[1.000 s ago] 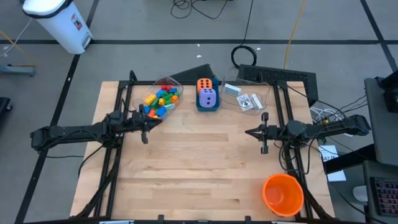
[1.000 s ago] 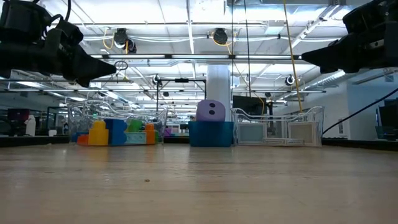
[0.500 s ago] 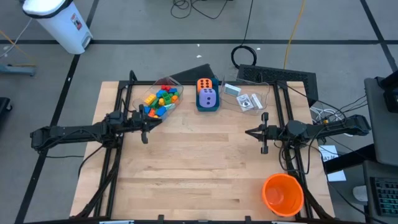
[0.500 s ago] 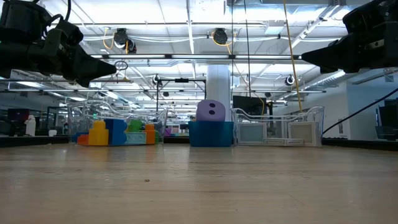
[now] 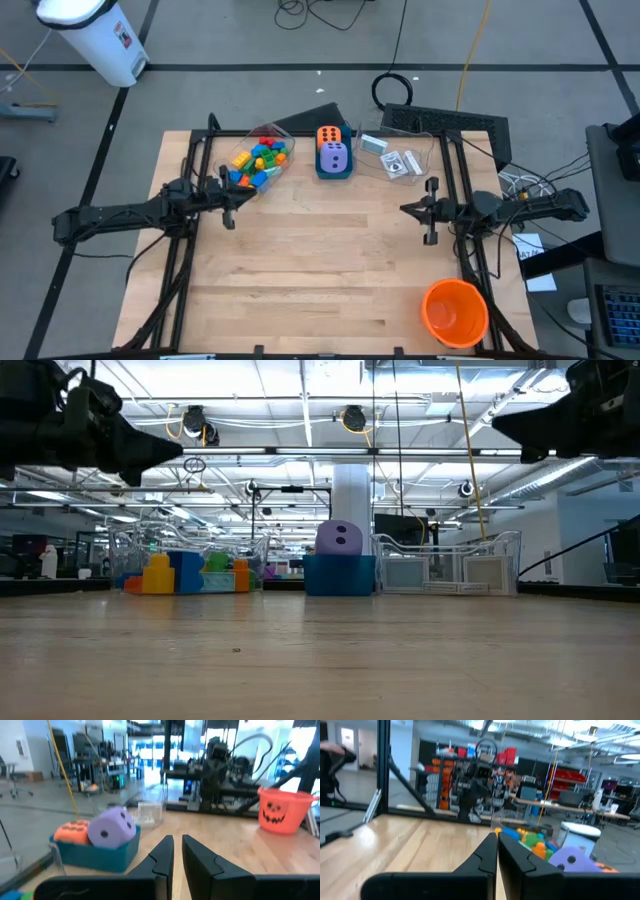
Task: Pick & Place Toys
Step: Return to home position
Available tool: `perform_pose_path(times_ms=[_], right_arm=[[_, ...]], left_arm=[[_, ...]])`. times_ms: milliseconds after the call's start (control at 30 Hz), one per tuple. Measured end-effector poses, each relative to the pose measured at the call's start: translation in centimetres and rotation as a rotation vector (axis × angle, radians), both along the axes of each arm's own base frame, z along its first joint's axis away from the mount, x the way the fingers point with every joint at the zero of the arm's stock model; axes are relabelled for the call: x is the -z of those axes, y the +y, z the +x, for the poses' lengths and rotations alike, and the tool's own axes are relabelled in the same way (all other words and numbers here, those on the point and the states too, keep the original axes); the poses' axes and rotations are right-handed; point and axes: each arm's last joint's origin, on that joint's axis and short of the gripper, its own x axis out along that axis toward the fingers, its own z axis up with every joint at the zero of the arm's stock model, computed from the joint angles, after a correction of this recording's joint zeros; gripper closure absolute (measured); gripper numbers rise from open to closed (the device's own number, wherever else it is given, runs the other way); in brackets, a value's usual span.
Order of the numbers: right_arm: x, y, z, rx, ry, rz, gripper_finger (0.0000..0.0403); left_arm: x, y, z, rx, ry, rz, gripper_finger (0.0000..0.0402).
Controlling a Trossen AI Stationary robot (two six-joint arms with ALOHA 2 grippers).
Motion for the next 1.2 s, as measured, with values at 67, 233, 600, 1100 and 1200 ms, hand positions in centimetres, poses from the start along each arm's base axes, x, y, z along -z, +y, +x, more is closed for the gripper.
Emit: perform_pose_path(times_ms=[67,233,600,1100,1200], right_arm=[[-0.3,0.0,-0.3,0.000,-0.033,0.004,0.0394],[-0.8,-0.1,-0.8,0.000,-0.096,0.011,0.0394],[-1.4,-0.2,-1.5,0.000,-0.173,0.021,0.0394],[-1.4,-0.2,-1.5,-0.001,-0.168,0.020,0.0394],[-1.4,-0.2,-1.5,-0.001,-0.168,0.020,0.0394]], left_arm=[[-0.4,-0.1,-0.3,0.000,-0.036,0.009,0.0355],[-1.1,-0.2,-0.8,0.000,-0.111,0.028,0.0355],[-1.9,-0.4,-1.6,0.000,-0.196,0.050,0.0355],[-1.8,-0.4,-1.5,0.001,-0.192,0.049,0.0355],[-1.8,-0.4,-1.5,0.000,-0.192,0.049,0.0355]])
